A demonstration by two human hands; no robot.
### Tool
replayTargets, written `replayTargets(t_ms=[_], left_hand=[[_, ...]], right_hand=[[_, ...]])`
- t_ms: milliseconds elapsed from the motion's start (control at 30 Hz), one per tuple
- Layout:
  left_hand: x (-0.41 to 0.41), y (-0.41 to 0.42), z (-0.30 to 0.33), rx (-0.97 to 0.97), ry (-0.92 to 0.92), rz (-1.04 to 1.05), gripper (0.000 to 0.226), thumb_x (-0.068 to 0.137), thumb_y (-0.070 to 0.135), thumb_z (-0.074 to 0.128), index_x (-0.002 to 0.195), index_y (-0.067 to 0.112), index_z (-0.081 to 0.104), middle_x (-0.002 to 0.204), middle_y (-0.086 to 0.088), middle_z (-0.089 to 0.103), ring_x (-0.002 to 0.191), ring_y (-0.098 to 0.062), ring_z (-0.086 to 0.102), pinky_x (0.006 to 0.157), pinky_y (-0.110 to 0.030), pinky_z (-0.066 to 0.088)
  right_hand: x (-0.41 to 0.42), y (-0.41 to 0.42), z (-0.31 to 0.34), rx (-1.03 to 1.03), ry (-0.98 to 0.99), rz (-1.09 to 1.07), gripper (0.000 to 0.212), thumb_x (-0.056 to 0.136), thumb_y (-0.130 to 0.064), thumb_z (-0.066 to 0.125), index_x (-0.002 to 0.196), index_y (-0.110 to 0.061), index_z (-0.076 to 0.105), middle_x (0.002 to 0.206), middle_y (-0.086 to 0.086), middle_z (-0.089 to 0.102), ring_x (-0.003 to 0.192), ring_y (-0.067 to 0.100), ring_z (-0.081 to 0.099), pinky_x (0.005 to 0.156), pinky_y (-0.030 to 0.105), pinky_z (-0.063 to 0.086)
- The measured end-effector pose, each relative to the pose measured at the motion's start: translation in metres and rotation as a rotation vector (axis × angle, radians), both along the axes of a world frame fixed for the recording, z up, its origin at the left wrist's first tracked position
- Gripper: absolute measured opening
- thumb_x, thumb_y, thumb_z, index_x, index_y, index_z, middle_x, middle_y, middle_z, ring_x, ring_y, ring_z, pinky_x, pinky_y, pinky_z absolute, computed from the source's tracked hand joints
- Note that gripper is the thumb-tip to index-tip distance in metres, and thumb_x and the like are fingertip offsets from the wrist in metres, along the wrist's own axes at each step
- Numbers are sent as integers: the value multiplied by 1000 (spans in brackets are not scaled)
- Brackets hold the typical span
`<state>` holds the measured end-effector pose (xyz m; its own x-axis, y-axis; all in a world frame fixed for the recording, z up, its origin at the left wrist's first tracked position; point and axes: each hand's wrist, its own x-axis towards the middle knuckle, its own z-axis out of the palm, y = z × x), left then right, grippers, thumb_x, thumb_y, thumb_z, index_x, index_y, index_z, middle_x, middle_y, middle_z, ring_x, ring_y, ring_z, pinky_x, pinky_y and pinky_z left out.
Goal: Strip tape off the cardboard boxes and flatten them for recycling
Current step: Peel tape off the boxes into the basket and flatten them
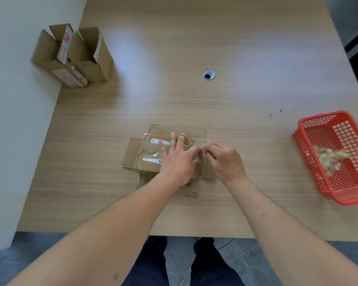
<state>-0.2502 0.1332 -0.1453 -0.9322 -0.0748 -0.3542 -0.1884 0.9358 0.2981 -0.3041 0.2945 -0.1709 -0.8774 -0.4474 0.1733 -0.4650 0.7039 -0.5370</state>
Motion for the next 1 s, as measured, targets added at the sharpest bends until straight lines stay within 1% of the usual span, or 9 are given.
replayTargets(t_ms=[133,233,300,433,567,700,800,900,1000], left_hand=[[4,-2,-15,59,93,-40,36,106,42,45,141,37,42,170,-6,4,157,-30,-2,124,-59,-2],[9,-7,-25,43,127,-67,54,106,50,37,158,40,23,171,-2,3,157,-26,-2,125,-55,4],[10,-11,-31,-13,149,-103,56,107,52,32,160,41,18,171,-2,1,157,-26,-4,126,-53,4],[15,-11,-41,-63,225,-104,52,109,51,28,160,41,21,171,-2,3,157,-24,-3,126,-50,4],[17,-7,-45,-94,275,-53,52,107,49,28,159,45,22,171,0,8,158,-21,1,126,-48,6],[18,-5,-51,-118,324,-47,52,106,47,32,158,43,26,170,-1,14,157,-22,6,126,-49,12],[18,-4,-55,-132,350,-37,52,105,46,35,157,42,30,169,-2,17,157,-22,10,125,-49,15],[19,-4,-56,-148,358,-47,53,105,47,34,158,42,29,170,-1,16,157,-22,9,125,-50,15],[19,-4,-57,-156,345,-53,53,105,50,30,158,44,26,170,0,13,157,-21,6,126,-49,13]], right_hand=[[-9,-2,5,-120,2,-146,14,86,-4,74,98,-10,79,90,6,76,77,26,71,72,35,57],[-24,-4,11,-303,-169,-371,16,87,-7,74,100,-13,81,95,2,79,82,16,73,83,17,52],[-33,-6,10,-328,-193,-405,16,86,-6,74,100,-12,82,96,2,79,86,17,74,86,22,54],[-40,-8,2,-201,-39,-239,20,84,-1,69,97,-9,81,91,7,77,80,25,71,75,31,55],[-33,-4,-9,-154,41,-45,21,92,-14,59,99,-7,78,97,7,73,80,30,70,67,39,59],[-27,4,-23,-141,57,81,23,93,-5,64,112,-1,76,117,14,73,102,32,73,84,46,61],[-22,5,-23,-169,11,107,27,94,-2,64,118,0,74,124,15,72,115,27,70,101,41,55],[-19,3,-14,-401,-339,-131,21,91,-3,72,110,-7,79,117,5,76,113,11,70,106,35,52],[-28,1,-6,-693,-744,-400,25,73,-1,89,94,-14,82,98,0,80,97,13,76,99,37,58]])
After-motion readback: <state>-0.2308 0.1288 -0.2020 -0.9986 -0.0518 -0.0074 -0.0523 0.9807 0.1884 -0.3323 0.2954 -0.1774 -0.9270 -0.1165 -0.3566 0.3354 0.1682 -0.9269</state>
